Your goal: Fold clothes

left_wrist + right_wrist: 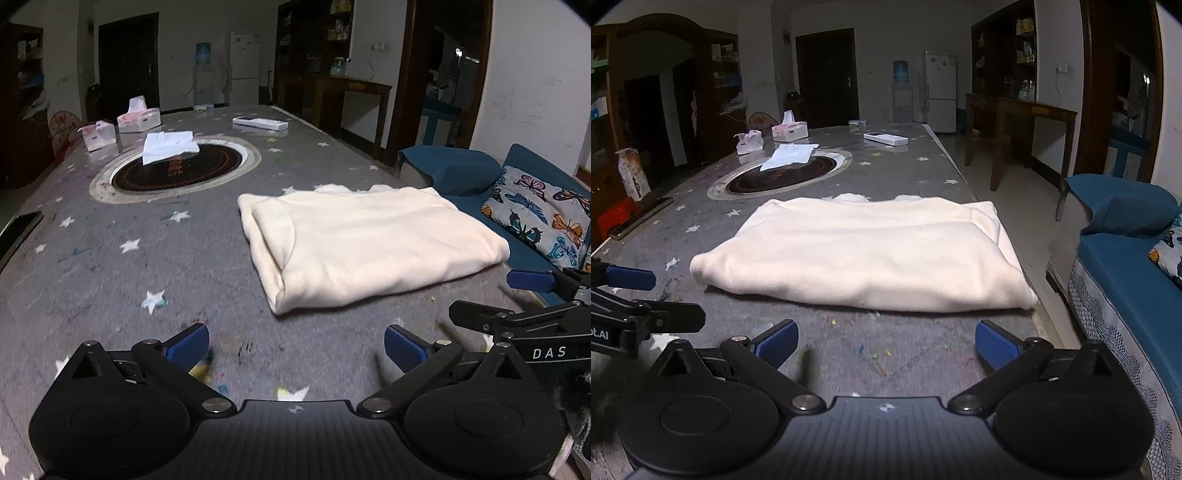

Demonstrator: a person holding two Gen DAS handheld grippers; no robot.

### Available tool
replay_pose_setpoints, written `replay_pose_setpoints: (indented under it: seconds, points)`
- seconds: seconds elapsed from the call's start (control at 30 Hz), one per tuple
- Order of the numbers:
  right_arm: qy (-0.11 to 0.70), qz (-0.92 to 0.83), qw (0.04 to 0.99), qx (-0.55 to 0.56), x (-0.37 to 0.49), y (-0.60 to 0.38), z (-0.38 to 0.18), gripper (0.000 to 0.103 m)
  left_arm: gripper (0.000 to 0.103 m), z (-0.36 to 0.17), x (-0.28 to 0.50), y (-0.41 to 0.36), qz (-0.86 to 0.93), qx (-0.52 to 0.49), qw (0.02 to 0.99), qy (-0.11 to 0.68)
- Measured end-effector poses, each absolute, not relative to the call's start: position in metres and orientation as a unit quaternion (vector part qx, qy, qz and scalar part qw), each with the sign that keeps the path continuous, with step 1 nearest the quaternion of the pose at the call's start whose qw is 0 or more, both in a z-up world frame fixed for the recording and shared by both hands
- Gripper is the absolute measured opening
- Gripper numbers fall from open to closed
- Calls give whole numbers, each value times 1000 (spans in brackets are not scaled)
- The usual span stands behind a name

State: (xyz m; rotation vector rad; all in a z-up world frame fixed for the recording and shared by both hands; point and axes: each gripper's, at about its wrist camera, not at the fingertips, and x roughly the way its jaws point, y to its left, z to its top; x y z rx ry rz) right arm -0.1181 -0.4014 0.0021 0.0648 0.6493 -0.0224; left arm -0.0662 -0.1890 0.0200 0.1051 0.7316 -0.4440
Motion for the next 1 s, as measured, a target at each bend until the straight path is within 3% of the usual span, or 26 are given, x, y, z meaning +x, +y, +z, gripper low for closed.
replay_pose_setpoints:
  seconds: [1.0]
  points:
    - [336,-20,942,14,-104,-397,-9,103,103,8,-67,-192,-197,53,904,376]
